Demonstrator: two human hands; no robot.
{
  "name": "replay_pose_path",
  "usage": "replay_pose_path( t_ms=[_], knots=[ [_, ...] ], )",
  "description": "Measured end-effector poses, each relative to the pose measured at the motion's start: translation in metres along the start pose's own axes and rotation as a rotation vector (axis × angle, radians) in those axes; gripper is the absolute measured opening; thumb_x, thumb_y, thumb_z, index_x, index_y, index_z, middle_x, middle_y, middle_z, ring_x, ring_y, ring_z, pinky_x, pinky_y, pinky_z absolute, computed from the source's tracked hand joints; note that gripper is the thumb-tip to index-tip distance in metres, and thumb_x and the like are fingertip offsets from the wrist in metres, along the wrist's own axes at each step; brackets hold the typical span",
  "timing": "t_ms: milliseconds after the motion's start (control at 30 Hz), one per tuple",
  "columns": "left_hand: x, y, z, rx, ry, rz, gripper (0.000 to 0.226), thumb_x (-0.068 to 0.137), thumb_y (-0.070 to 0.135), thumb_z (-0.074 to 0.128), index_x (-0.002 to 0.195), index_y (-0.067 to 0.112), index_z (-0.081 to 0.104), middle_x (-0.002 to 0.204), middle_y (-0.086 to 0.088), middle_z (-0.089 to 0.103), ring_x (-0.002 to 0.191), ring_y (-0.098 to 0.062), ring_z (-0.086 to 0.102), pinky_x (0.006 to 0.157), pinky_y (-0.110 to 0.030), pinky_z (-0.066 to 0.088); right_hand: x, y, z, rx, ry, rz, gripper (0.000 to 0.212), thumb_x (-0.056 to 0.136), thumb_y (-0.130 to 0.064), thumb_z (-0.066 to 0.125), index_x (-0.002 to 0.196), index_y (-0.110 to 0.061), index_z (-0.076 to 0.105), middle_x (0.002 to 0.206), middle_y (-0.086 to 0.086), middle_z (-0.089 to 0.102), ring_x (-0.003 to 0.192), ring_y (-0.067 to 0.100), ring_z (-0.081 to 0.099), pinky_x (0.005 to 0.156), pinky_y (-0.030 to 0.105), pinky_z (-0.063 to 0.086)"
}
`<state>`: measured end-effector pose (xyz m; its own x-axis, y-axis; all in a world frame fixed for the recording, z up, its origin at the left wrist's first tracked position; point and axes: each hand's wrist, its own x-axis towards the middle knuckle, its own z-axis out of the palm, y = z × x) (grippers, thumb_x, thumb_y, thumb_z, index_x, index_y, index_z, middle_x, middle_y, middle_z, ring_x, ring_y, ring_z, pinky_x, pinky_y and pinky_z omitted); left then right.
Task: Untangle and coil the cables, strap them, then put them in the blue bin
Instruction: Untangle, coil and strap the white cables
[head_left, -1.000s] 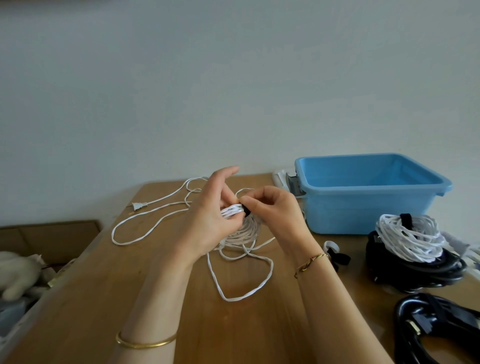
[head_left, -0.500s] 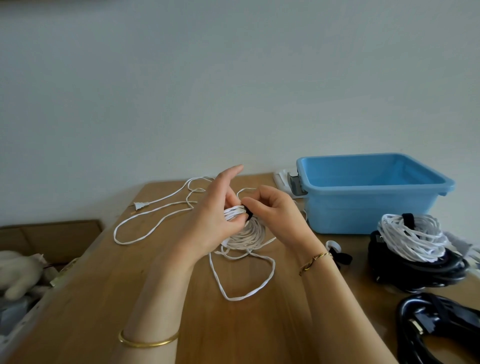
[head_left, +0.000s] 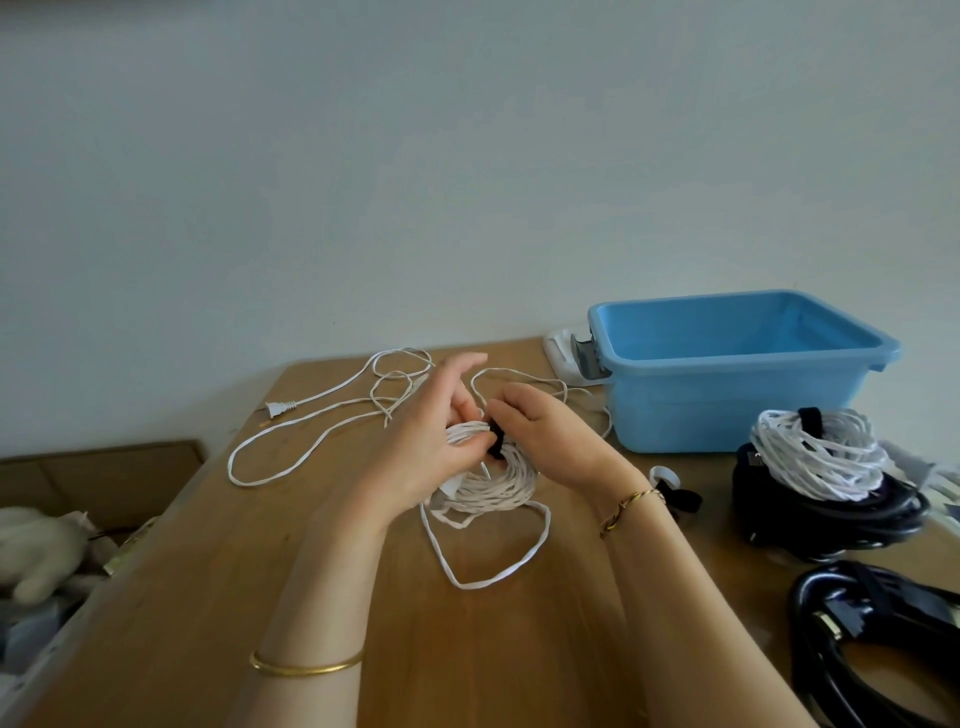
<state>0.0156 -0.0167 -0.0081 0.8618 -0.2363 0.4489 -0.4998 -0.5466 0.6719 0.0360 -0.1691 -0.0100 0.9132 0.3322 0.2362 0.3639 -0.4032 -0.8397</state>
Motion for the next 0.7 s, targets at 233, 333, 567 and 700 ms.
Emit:
replay_pose_path(
  t_ms=[233,333,567,700],
  knots=[
    [0.002,-0.006,0.016,-0.189,-0.019,-0.147,0.052,0.079,0.009,0.074,0.118,0.032,0.048,0.087,-0.003,0.062,0.078,-0.017,0.066,0.077,-0.034,0.053,-0.011,-0.007,-0.01,-0.132,0.19,0.114,0.033,0.1,-0.027,0.033,0.103,-0.004,0.057,0.093,0.003,0.06,0.086,0.019,0.055,0.077,0.036,0.044],
    [0.002,0.013,0.036,-0.247,-0.095,-0.226,0.041,0.079,0.004,0.072,0.111,0.023,0.054,0.081,0.001,0.064,0.072,-0.005,0.066,0.07,-0.019,0.051,-0.018,-0.013,-0.024,-0.223,0.401,0.136,0.029,0.1,-0.026,0.031,0.096,-0.007,0.053,0.092,0.008,0.061,0.085,0.027,0.055,0.07,0.036,0.042],
    [-0.008,0.044,0.092,-0.573,-0.26,-0.578,0.034,0.066,0.004,0.073,0.097,0.007,0.058,0.101,-0.023,0.065,0.085,-0.022,0.061,0.078,-0.032,0.051,-0.034,-0.04,-0.031,-0.378,0.506,0.036,0.022,0.1,-0.019,0.034,0.105,-0.008,0.052,0.093,0.008,0.062,0.085,0.028,0.055,0.07,0.038,0.045],
    [-0.019,0.061,0.102,-0.301,-0.317,-0.539,0.027,0.095,0.007,0.048,0.122,0.007,0.05,0.112,-0.006,0.055,0.098,-0.018,0.048,0.088,-0.033,0.043,-0.037,-0.031,-0.017,-0.376,0.453,0.113,0.022,0.097,-0.012,0.035,0.112,-0.011,0.051,0.105,0.008,0.062,0.092,0.029,0.057,0.075,0.037,0.047]
  ],
)
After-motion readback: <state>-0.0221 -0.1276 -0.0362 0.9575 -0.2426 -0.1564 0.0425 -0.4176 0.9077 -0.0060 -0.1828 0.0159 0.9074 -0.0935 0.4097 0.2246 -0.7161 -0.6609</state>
